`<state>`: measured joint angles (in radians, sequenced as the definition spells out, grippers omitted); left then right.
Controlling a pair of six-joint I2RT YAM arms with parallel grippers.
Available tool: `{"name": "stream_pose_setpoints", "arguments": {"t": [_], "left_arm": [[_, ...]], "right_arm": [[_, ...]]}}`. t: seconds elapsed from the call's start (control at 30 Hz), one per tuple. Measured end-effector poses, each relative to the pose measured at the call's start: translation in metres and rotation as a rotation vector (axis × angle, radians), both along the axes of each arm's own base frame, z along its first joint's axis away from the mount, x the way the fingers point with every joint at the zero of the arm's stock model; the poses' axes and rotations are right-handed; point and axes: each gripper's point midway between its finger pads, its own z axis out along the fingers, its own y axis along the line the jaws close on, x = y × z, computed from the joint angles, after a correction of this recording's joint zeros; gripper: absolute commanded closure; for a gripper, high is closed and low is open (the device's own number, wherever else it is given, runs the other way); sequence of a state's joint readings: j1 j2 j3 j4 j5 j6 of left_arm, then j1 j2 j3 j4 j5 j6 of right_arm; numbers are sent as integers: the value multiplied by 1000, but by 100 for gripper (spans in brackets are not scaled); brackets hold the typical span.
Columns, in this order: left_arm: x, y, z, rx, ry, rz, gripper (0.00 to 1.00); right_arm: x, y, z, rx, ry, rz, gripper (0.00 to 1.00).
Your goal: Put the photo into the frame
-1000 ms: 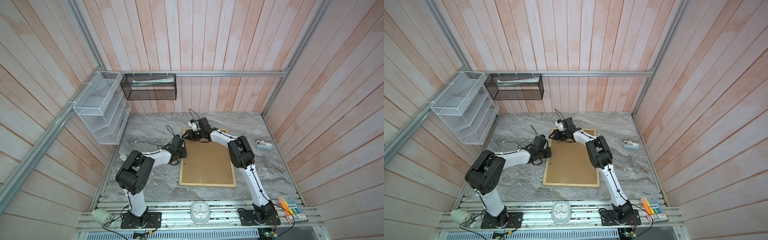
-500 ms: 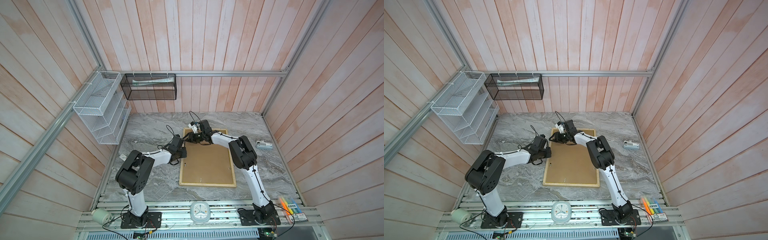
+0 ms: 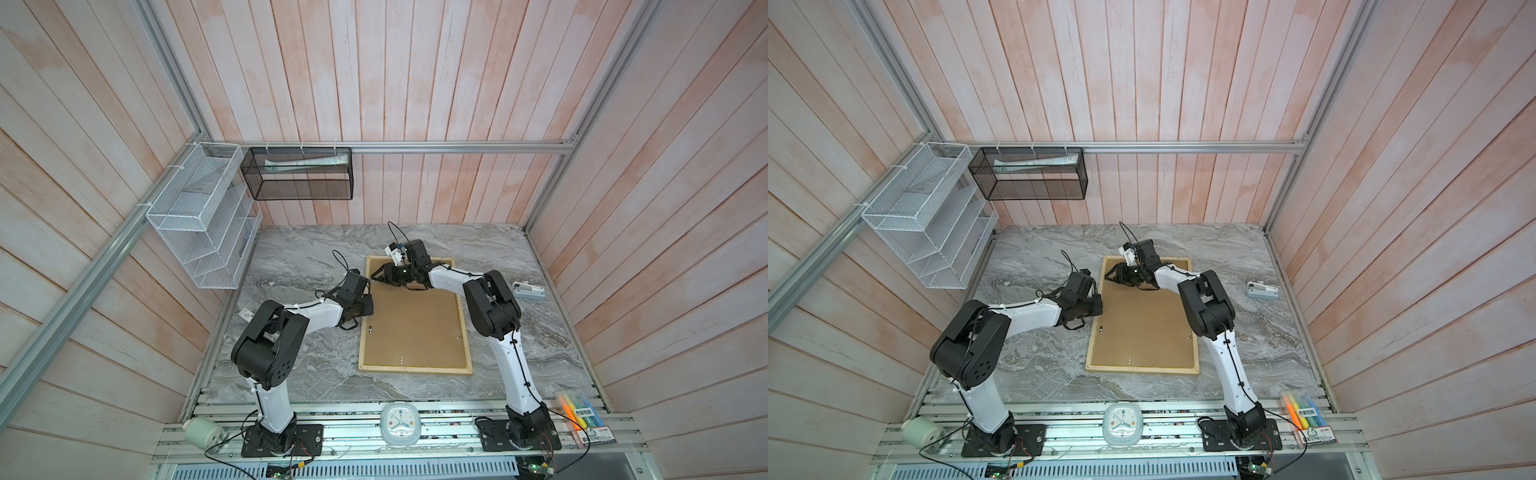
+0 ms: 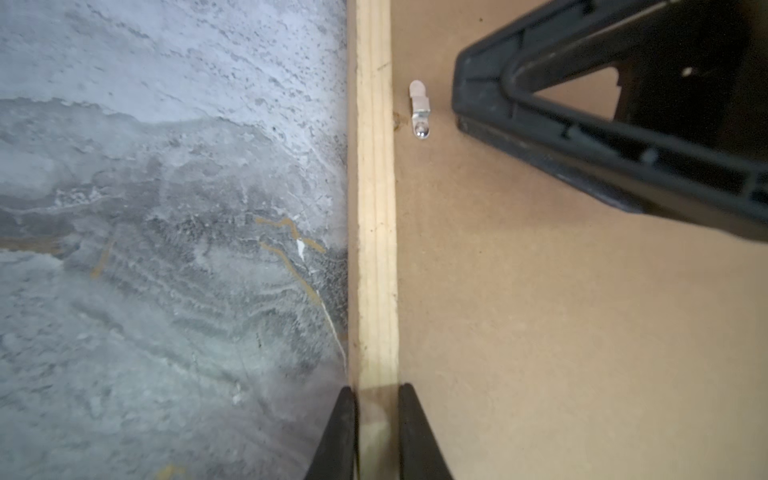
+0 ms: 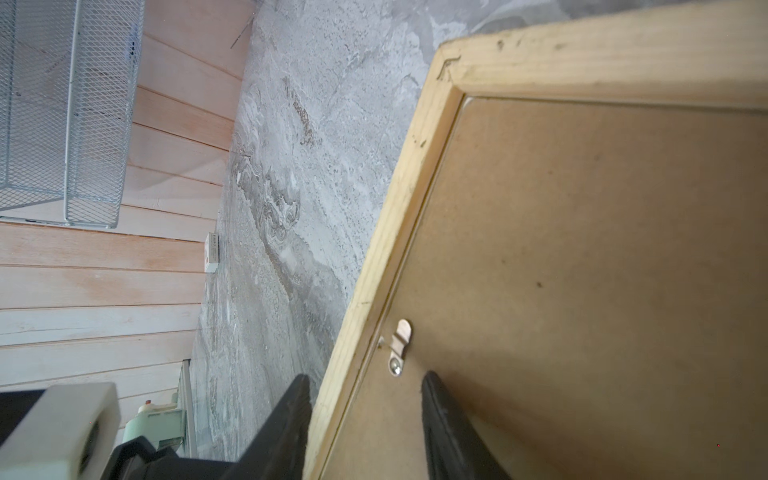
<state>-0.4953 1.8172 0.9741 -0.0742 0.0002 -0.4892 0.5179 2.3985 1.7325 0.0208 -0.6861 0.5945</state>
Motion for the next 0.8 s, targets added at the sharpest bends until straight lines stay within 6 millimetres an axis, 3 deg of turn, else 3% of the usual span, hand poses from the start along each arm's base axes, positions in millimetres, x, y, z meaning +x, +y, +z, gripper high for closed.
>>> {"name": "stream_pose_setpoints", "arguments": {"t": [0.43, 0.8], "left_arm": [[0, 0, 0, -2, 0, -18, 89], [0, 0, 0, 0, 4, -26, 89]], "right_arm": [[6, 11, -1, -8, -8, 24, 54], [-1, 22, -1, 8, -15, 53, 54]]}}
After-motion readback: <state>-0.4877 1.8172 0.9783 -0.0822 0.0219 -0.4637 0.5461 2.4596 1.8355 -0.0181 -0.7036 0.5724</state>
